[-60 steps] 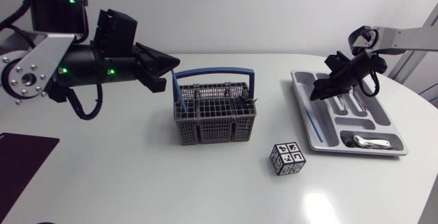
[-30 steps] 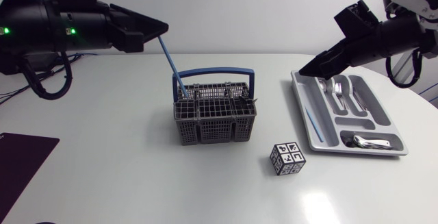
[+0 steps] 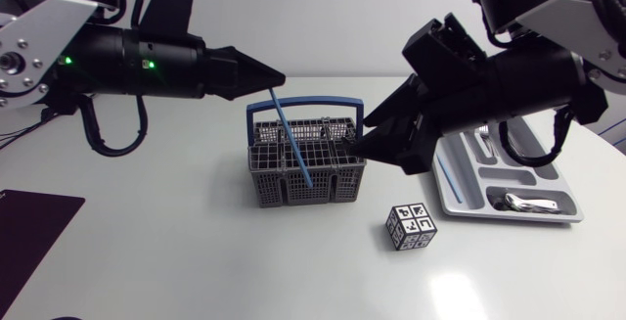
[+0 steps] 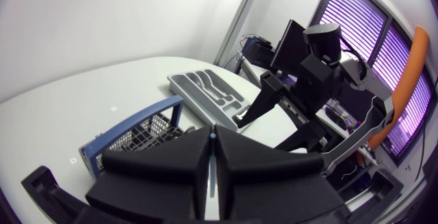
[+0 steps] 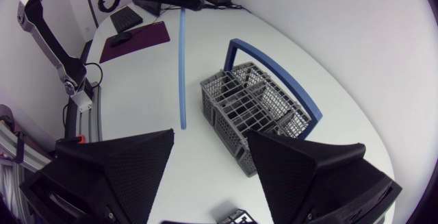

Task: Transfer all utensils from the basket to the drawer tray.

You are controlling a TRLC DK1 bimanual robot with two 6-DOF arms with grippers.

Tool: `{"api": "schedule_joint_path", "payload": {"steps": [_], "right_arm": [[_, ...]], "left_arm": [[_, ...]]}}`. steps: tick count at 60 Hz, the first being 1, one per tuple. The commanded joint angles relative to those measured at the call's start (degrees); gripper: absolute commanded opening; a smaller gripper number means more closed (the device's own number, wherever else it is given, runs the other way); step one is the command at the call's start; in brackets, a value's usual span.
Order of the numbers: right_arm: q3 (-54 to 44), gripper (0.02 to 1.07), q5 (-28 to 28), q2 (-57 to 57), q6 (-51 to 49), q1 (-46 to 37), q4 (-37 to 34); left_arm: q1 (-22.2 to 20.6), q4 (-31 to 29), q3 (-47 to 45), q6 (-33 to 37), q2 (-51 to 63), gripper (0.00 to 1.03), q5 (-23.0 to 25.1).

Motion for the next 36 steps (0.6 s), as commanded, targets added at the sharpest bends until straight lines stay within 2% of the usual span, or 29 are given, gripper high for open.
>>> {"api": "schedule_joint_path", "payload": {"steps": [1,6,22,31,32,36], "right_arm": [[-1.8,0.8,-0.82,0.96,2.56,2.33,1.0],[-2.15,0.79,-1.61,2.28,3.88,4.44,1.88],[-2.06,0.47,-3.01,7.38,6.25,6.73,5.22],[-3.11,0.43,-3.1,8.87,6.43,6.99,7.24],[-3.29,0.41,-3.1,8.87,6.43,6.99,7.42],[-3.9,0.24,-3.1,8.96,6.43,7.17,8.3]], "left_arm": [[-0.57,0.75,0.73,-2.98,2.24,0.04,2.25],[-1.36,1.8,0.2,-3.6,3.04,0.04,3.31],[-2.77,3.83,0.12,-5.36,4.09,0.04,4.45],[-2.86,4.44,0.2,-6.32,4.71,0.04,5.07],[-2.95,4.53,0.2,-6.32,4.71,0.04,5.07],[-3.03,4.79,0.38,-6.59,4.97,0.04,5.07]]}}
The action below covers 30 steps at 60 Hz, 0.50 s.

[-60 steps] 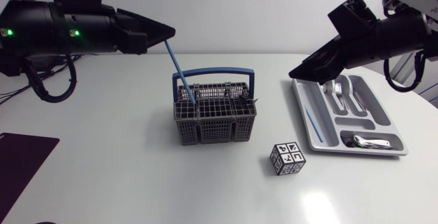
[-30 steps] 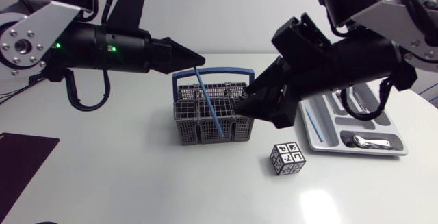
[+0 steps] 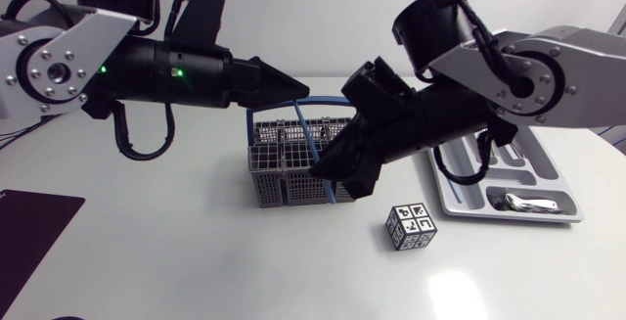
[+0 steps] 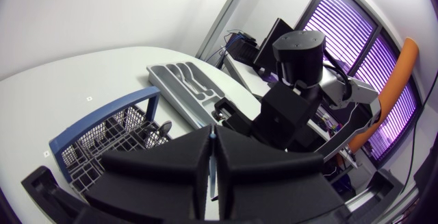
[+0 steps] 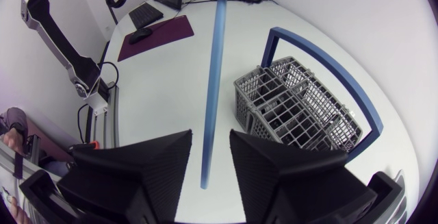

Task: Transfer all utensils from the basket to the drawer tray.

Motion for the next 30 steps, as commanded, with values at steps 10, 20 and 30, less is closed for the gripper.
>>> {"api": "schedule_joint_path", "payload": {"steps": [10,20,30], "right_arm": [[-2.9,0.08,0.0,0.96,1.18,0.78,1.41],[-4.4,0.08,0.09,-0.01,1.01,0.7,1.24],[-6.51,0.08,0.27,-1.59,0.66,-0.36,0.18]], "left_arm": [[-0.34,1.58,0.91,-2.19,1.43,0.04,0.87],[0.01,3.08,1.44,-3.34,1.34,0.35,0.87],[1.06,3.25,3.9,-3.34,1.34,0.72,0.87]]}}
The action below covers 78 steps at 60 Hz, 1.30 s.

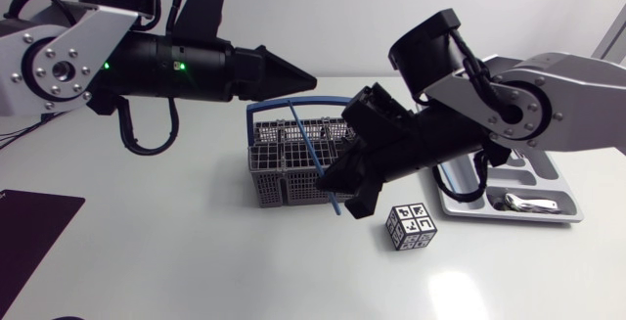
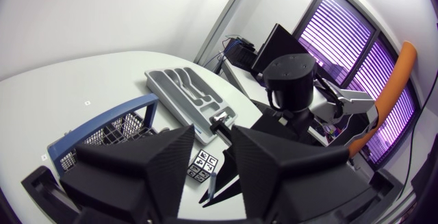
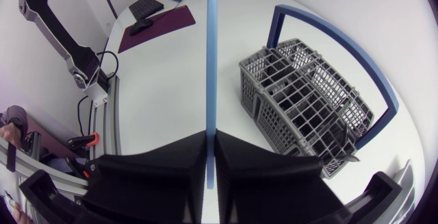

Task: Transfer all utensils from the basket to the drawer tray.

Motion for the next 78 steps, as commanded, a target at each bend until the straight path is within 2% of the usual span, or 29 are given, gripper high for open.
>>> {"api": "schedule_joint_path", "payload": {"steps": [1,9,16,24,28,31,33,38,43,59,74,75,78], "right_arm": [[-2.2,0.08,0.03,-1.53,0.35,-0.86,-1.26],[-4.23,0.08,0.03,-4.25,-1.23,-5.96,-2.84],[-4.75,0.08,-1.03,-5.83,-3.52,-13.78,-5.13],[-4.66,0.08,-2.61,-6.27,-6.16,-24.24,-6.71],[-4.14,0.08,-2.87,-5.83,-7.12,-29.08,-7.15],[-3.87,0.08,-2.87,-5.3,-7.83,-31.98,-7.33],[-3.61,0.08,-2.87,-4.86,-8.18,-34.0,-7.33],[-2.91,0.08,-2.78,-2.49,-8.44,-38.92,-7.24],[-2.38,0.08,-2.35,0.67,-8.62,-42.96,-6.89],[0.78,0.08,1.61,12.98,-6.77,-50.35,-3.46],[3.95,0.08,4.42,22.03,-3.25,-49.82,-0.73],[4.04,0.09,4.42,22.29,-3.25,-49.73,-0.65],[4.21,0.19,4.77,22.91,-2.9,-49.38,-0.47]], "left_arm": [[1.11,0.74,3.64,-1.22,0.77,0.75,0.39],[2.16,1.18,5.31,-0.25,0.95,0.81,-2.6],[1.99,0.47,6.36,4.67,1.65,0.83,-6.64],[-1.88,-7.35,9.79,16.19,4.38,0.83,-13.24],[-5.22,-11.48,11.46,23.74,6.75,0.84,-18.95],[-6.36,-12.71,11.9,26.38,7.63,0.84,-20.53],[-8.39,-13.06,11.9,30.34,8.95,0.84,-24.75],[-11.37,-13.5,11.55,37.1,10.79,0.84,-29.58],[-13.13,-13.41,11.72,41.23,12.55,0.84,-32.4],[-16.82,-12.88,12.69,57.14,17.91,0.84,-38.9],[-17.44,-12.45,17.7,64.79,23.54,0.84,-39.69],[-17.44,-12.36,18.14,66.2,24.24,0.84,-40.04],[-17.44,-12.36,18.93,68.31,25.56,0.84,-40.57]]}}
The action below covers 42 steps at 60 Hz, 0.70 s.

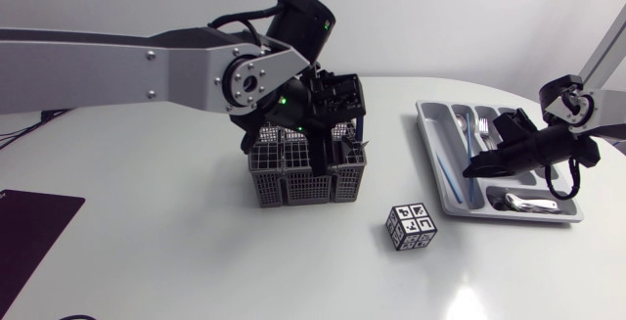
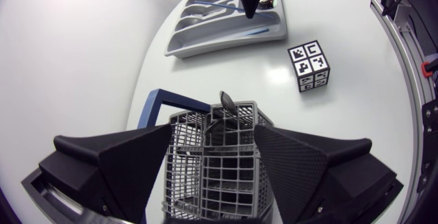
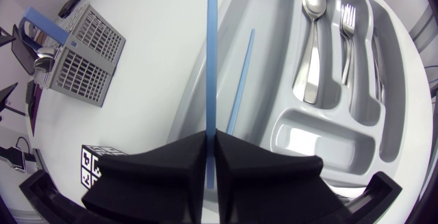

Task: Transfer all utensils from the basket to the drawer tray.

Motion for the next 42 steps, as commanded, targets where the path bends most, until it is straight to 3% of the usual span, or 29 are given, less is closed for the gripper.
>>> {"api": "schedule_joint_path", "payload": {"steps": [1,6,12,16,28,38,42], "right_arm": [[1.46,0.23,0.38,1.73,1.51,0.87,0.54],[1.2,0.54,0.47,2.08,1.51,1.22,0.8],[0.93,0.71,1.08,2.17,1.34,1.49,1.15],[0.67,0.72,1.26,2.08,0.98,1.84,1.24],[-1.27,0.75,1.61,0.24,0.37,3.07,2.12],[-3.38,0.79,2.4,-2.14,0.1,4.47,3.44],[-3.55,0.79,2.4,-2.84,0.02,4.56,3.44]], "left_arm": [[-0.61,0.28,2.45,5.54,2.96,0.84,-0.94],[-0.7,0.28,2.89,9.14,4.02,0.83,-2.09],[-0.61,0.45,3.42,12.57,5.33,0.83,-3.32],[-0.61,1.24,3.77,14.5,6.12,0.82,-3.84],[-1.05,3.53,5.35,20.48,8.23,0.61,-4.81],[-1.14,3.79,6.49,24.17,10.17,0.38,-5.34],[-1.14,3.79,7.02,24.87,10.69,0.34,-5.34]]}}
